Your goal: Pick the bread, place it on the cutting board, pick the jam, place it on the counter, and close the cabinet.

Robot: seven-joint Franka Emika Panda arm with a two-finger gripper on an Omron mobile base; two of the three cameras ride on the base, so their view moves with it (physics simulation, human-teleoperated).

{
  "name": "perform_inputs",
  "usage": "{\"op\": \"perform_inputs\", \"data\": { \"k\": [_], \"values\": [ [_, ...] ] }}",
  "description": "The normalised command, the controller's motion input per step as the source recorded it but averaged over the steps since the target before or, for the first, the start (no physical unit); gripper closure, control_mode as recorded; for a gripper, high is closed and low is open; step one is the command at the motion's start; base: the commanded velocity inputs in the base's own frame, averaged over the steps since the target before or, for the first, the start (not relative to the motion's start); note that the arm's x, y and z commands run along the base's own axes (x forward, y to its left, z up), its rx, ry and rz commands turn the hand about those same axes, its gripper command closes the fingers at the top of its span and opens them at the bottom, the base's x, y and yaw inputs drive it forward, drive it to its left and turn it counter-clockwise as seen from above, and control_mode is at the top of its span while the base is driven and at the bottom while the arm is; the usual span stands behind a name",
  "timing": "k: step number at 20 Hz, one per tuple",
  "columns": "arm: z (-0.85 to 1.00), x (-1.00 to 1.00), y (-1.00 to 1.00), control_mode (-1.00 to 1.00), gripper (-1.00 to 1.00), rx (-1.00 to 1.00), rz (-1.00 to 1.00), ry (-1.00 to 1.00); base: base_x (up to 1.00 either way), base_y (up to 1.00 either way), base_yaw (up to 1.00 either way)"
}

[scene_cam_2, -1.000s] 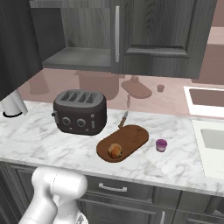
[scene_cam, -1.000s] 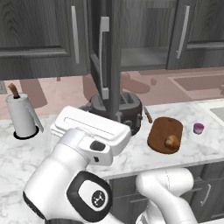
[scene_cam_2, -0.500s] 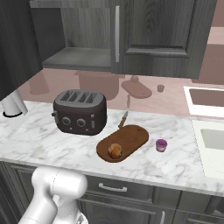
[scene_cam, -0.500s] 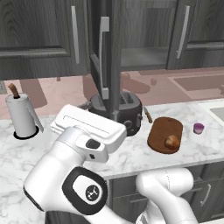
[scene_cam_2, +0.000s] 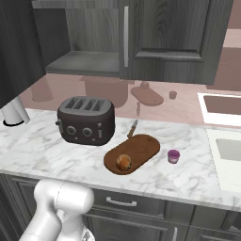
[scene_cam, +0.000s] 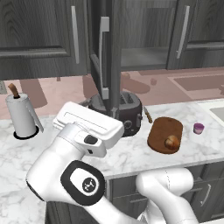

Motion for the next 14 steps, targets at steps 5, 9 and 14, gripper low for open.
{"op": "perform_inputs", "data": {
  "k": [5, 9, 14],
  "values": [
    [0.00, 0.24, 0.00, -1.00, -1.00, 0.00, -0.06, 0.00, 0.00, 0.00, 0.00],
    [0.00, 0.21, 0.00, -1.00, -1.00, 0.00, -0.06, 0.00, 0.00, 0.00, 0.00],
    [0.00, 0.15, 0.00, -1.00, -1.00, 0.00, -0.06, -0.01, 0.00, 0.00, 0.00]
  ]
}}
